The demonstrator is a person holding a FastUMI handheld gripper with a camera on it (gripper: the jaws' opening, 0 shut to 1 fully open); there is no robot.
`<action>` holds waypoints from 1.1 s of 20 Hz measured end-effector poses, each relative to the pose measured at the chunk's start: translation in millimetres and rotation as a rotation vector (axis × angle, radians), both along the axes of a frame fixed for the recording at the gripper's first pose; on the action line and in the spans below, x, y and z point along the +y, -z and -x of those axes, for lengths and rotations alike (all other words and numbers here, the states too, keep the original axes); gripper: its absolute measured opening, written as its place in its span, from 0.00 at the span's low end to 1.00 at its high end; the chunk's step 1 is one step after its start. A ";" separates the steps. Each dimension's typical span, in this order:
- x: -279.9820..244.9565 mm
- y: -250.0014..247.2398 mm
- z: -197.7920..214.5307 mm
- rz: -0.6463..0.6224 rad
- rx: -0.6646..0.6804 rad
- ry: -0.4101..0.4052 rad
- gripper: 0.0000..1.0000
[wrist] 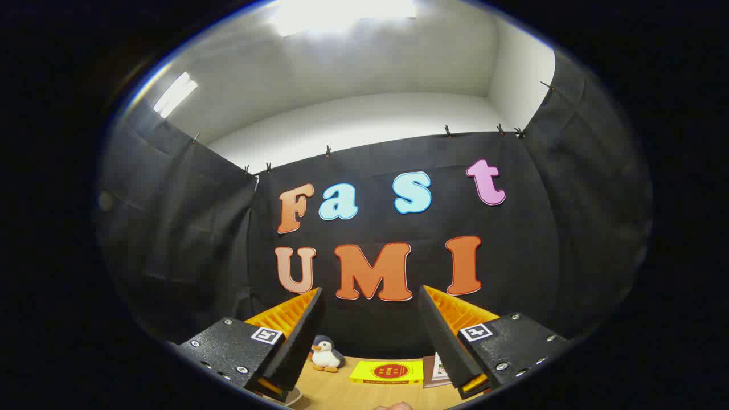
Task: Open the storage box then place both shoes into the box .Put the left shoe in first, then the right shoe, with the right side of both shoes facing outward in a uniform manner.
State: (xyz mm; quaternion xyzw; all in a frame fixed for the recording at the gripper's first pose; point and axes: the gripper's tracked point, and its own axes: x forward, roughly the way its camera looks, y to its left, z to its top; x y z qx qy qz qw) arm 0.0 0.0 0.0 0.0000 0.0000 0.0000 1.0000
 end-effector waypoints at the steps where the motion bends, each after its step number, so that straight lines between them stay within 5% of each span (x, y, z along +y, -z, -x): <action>1: 1.4 -1.5 0.1 -0.003 -0.003 -0.007 0.97; 15: -4.1 2.6 7.7 0.166 0.044 0.050 0.98; 22: 3.6 76.5 19.6 0.184 0.295 0.037 0.98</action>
